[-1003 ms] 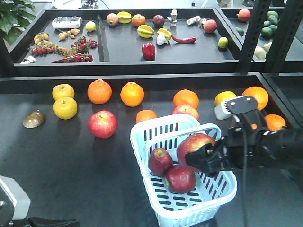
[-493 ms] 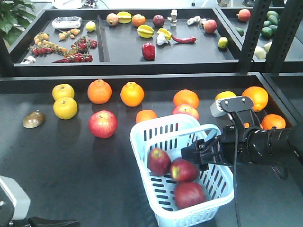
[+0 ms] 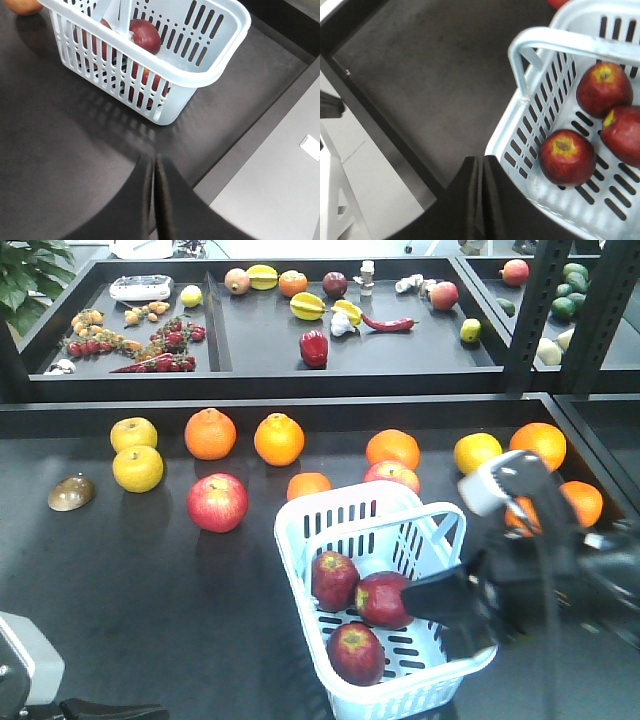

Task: Pick three apples into basket with both arms

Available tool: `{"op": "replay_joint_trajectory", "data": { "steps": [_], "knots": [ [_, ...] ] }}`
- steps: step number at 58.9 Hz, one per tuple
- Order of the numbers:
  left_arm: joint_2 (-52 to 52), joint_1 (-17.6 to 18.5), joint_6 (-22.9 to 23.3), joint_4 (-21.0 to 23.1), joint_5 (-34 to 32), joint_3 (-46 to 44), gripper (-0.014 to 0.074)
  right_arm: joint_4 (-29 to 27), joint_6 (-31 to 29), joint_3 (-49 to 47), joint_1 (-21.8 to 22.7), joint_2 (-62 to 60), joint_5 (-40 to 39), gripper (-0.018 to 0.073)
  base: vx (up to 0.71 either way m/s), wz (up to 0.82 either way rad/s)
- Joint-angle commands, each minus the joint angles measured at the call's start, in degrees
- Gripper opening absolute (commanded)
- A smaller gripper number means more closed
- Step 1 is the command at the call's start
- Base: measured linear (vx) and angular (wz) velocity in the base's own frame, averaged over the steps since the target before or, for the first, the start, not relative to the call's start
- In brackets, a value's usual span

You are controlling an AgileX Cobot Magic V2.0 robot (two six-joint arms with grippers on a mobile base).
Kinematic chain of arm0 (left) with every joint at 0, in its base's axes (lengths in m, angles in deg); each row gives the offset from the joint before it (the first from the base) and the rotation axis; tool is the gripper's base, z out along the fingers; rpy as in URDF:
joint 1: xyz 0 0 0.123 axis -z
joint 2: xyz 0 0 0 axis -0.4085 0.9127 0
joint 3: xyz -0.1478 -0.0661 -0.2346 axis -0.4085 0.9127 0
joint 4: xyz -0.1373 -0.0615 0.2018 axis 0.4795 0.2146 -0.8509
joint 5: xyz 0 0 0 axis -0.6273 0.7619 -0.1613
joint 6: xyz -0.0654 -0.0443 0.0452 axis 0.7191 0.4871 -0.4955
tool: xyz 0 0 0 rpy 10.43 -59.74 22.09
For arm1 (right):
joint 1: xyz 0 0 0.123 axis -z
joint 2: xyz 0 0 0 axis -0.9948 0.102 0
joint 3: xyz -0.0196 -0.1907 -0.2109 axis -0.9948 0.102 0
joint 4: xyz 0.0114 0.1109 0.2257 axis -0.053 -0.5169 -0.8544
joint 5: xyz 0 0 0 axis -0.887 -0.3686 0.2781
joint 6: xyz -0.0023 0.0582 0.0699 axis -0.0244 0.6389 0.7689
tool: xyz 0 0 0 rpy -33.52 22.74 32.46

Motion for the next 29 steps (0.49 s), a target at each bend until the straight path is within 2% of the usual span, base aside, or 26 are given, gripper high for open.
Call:
{"op": "replay_joint_trajectory", "data": {
  "steps": [1, 6, 14, 21, 29],
  "knots": [
    [-0.15, 0.28, 0.12, 0.40, -3.09, -1.57, -0.0006, -0.16, -0.79, 2.58, 0.04, -6.65, -3.57, -0.0005, 0.00, 0.00],
    [-0.15, 0.28, 0.12, 0.40, -3.09, -1.57, -0.0006, -0.34, -0.13, 10.11, 0.04, -11.79, -11.46, -0.0005, 0.00, 0.00],
    [-0.15, 0.28, 0.12, 0.40, -3.09, -1.57, -0.0006, -2.49, -0.13, 21.66, 0.04, -18.04, -19.78, -0.0005, 0.00, 0.00],
    [-0.15, 0.28, 0.12, 0.40, -3.09, -1.57, -0.0006, -4.28, -0.13, 27.14, 0.04, -22.16, -22.39, -0.0005, 0.00, 0.00],
    [-0.15, 0.28, 0.12, 0.40, -3.09, -1.57, -0.0006, -5.49, -0.13, 27.77, 0.04, -24.78, -22.42, -0.0005, 0.00, 0.00]
  ]
}}
